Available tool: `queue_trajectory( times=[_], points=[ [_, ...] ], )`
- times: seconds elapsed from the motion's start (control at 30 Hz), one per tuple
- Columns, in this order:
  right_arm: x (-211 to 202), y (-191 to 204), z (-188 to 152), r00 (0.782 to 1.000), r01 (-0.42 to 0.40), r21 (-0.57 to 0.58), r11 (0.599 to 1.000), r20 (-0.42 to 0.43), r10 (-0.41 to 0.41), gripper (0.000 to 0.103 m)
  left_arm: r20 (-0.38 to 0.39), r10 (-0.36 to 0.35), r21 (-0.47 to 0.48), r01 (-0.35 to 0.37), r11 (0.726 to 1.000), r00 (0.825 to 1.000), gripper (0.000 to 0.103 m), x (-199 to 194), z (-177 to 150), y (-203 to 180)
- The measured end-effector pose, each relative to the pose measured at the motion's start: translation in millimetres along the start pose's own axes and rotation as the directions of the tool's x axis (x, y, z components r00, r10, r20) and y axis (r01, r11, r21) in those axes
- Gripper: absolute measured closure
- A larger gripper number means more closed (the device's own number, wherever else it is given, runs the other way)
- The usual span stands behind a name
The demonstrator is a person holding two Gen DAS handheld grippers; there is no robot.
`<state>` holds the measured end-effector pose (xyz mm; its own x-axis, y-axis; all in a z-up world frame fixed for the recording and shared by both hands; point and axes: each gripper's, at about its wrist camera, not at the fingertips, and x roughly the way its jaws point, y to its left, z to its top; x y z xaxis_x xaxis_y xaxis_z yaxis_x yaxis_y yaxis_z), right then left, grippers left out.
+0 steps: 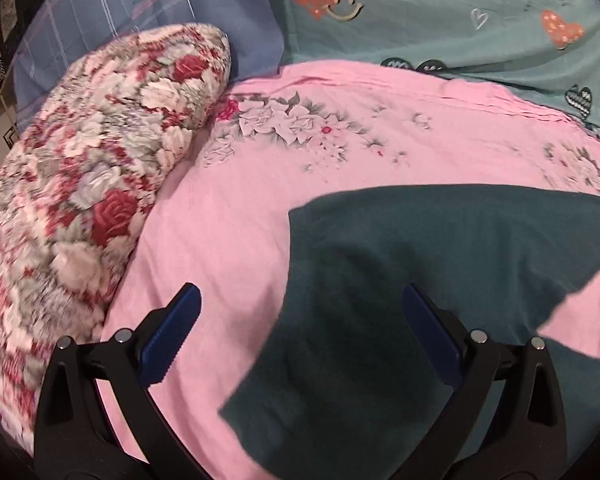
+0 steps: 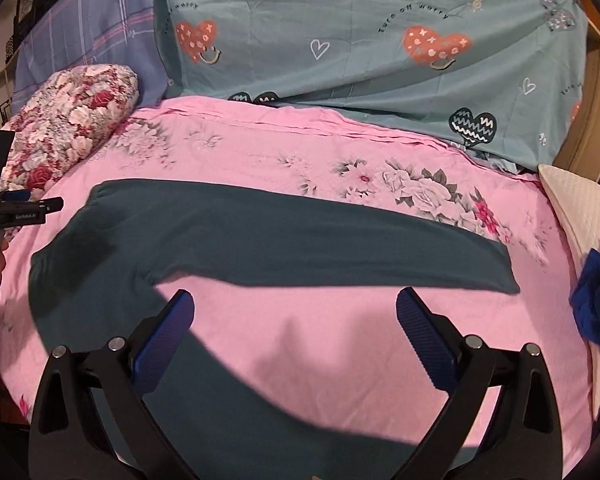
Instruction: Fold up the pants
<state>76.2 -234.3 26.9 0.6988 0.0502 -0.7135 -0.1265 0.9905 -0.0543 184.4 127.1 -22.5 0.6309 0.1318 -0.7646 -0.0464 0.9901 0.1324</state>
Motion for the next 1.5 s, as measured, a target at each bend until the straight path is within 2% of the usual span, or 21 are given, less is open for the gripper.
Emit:
queue_trajectory(
  times=[0.07,0.23,0.33,0.37,0.4,0.43,0.53,0.6,0.73,0.8,1.0,1.03,1.1,1.13,1.2,1.33,1.37,1.4,1.5],
  points=[
    [18,-3,11,1.0,-0.013,0.005,1.0,-0.026,0.013,0.004,-0.032,-0.019,-0.001,0.019,1.0,0.999,0.002,26,16,1],
    [53,0,27,0.998,-0.026,-0.024,0.999,-0.057,0.025,0.005,-0.055,-0.002,0.056,0.005,0.998,0.998,0.002,77,45,-11],
    [75,1,35,0.997,-0.035,-0.05,0.998,-0.075,0.031,0.01,-0.077,0.005,0.084,0.002,0.996,0.997,0.006,103,56,-18],
    [82,0,38,0.996,-0.04,-0.054,0.998,-0.081,0.035,0.011,-0.091,0.0,0.09,0.009,0.996,0.996,0.018,110,58,-20],
    [88,-2,42,0.996,-0.044,-0.06,0.997,-0.083,0.039,0.011,-0.11,0.0,0.1,0.011,0.995,0.994,0.038,117,58,-22],
    [96,-4,47,0.996,-0.045,-0.068,0.997,-0.082,0.04,0.012,-0.127,0.0,0.106,0.014,0.994,0.992,0.05,123,58,-24],
    [114,-9,65,0.994,-0.084,-0.09,0.992,-0.077,0.077,0.015,-0.109,0.002,0.124,0.012,0.992,0.994,0.064,123,55,-26],
    [128,-9,78,0.99,-0.122,-0.113,0.986,-0.091,0.112,0.015,-0.098,0.016,0.146,-0.002,0.989,0.995,0.08,120,51,-29],
    [161,7,96,0.98,-0.175,-0.228,0.958,-0.131,0.148,0.02,-0.089,0.022,0.158,-0.008,0.987,0.996,0.088,114,46,-28],
    [178,15,101,0.979,-0.169,-0.278,0.945,-0.154,0.13,0.024,-0.084,0.019,0.155,-0.006,0.988,0.996,0.091,113,46,-27],
    [222,27,110,0.969,-0.187,-0.353,0.917,-0.218,0.114,0.026,-0.078,0.012,0.157,0.001,0.988,0.997,0.092,110,42,-27],
    [228,30,110,0.967,-0.189,-0.366,0.911,-0.229,0.109,0.029,-0.078,0.009,0.154,0.003,0.988,0.997,0.092,110,42,-27],
    [239,35,107,0.957,-0.205,-0.386,0.9,-0.274,0.1,0.047,-0.077,0.005,0.15,0.006,0.989,0.997,0.092,109,43,-26],
    [238,35,107,0.953,-0.232,-0.375,0.898,-0.274,0.131,0.055,-0.077,0.003,0.147,0.008,0.989,0.997,0.092,109,43,-26],
    [238,35,107,0.926,-0.319,-0.336,0.886,-0.31,0.216,0.095,-0.075,0.004,0.145,0.007,0.989,0.997,0.092,109,43,-26],
    [233,38,104,0.927,-0.314,-0.345,0.884,-0.311,0.208,0.1,-0.072,0.005,0.142,0.005,0.99,0.997,0.093,106,44,-27],
    [233,36,105,0.926,-0.317,-0.331,0.889,-0.311,0.214,0.101,-0.071,0.003,0.139,0.007,0.99,0.997,0.098,105,45,-27],
    [231,33,107,0.925,-0.321,-0.316,0.893,-0.308,0.224,0.102,-0.07,-0.002,0.135,0.011,0.991,0.998,0.099,103,46,-26],
    [216,30,110,0.932,-0.32,-0.298,0.899,-0.268,0.243,0.102,-0.059,-0.007,0.13,0.015,0.991,0.998,0.099,95,49,-26]
  ],
)
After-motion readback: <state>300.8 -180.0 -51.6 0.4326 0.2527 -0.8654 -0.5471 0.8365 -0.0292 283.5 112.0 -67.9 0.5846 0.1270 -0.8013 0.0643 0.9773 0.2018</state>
